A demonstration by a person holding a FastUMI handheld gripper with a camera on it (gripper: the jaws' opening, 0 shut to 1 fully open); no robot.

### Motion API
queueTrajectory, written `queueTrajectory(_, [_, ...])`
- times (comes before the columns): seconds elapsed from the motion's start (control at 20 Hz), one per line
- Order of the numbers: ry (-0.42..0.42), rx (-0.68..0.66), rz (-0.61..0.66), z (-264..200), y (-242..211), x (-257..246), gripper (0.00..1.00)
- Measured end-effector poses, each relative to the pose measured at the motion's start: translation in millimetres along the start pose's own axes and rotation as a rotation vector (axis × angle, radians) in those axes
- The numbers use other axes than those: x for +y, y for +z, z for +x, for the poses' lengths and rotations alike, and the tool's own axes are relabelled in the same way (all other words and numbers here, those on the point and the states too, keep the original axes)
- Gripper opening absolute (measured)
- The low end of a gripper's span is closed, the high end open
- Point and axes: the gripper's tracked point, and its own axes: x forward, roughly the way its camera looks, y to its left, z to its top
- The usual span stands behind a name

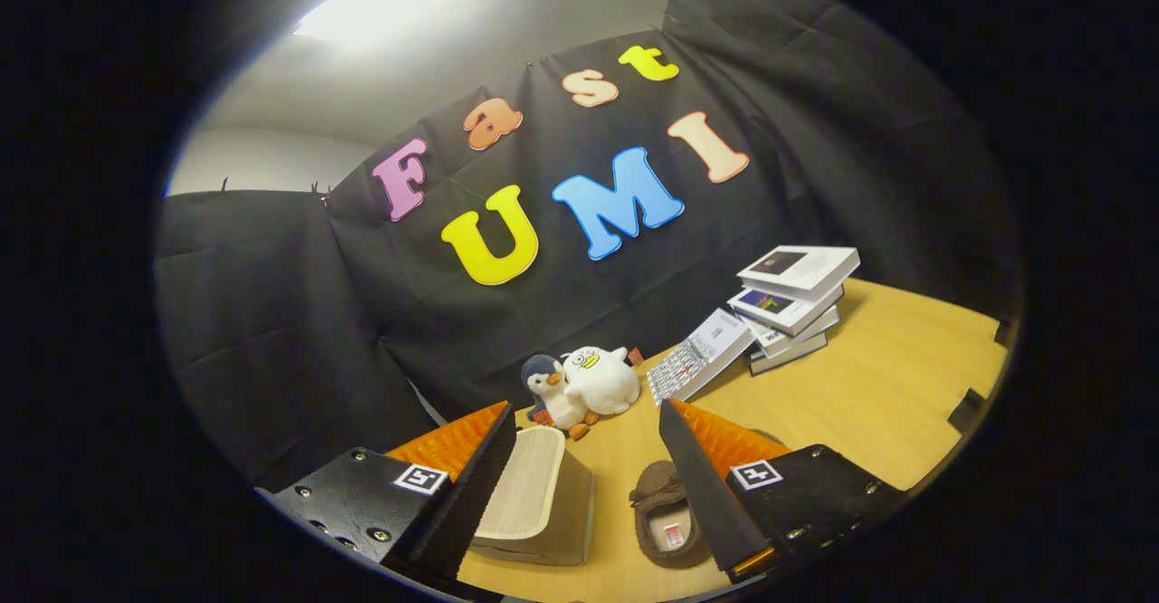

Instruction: Open the storage box then place both shoes into the box .Put the left shoe in first, then the right shoe, with the right side of both shoes facing outward in a uniform manner.

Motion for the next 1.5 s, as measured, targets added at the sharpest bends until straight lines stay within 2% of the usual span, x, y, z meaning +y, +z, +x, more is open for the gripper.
queueTrajectory(0.2, [0.016, 0.098, 0.168, 17, -34, -4, 0.98])
queueTrajectory(0.4, [0.015, 0.183, 0.205, 26, -69, -5, 0.95])
queueTrajectory(0.8, [0.094, 0.347, 0.307, 40, -124, 20, 0.95])
queueTrajectory(0.95, [0.132, 0.415, 0.401, 46, -143, 32, 0.95])
queueTrajectory(1.05, [0.126, 0.451, 0.442, 50, -156, 32, 0.95])
queueTrajectory(1.3, [0.134, 0.506, 0.496, 52, -176, 39, 0.95])
queueTrajectory(1.5, [0.150, 0.536, 0.595, 58, -184, 41, 0.95])
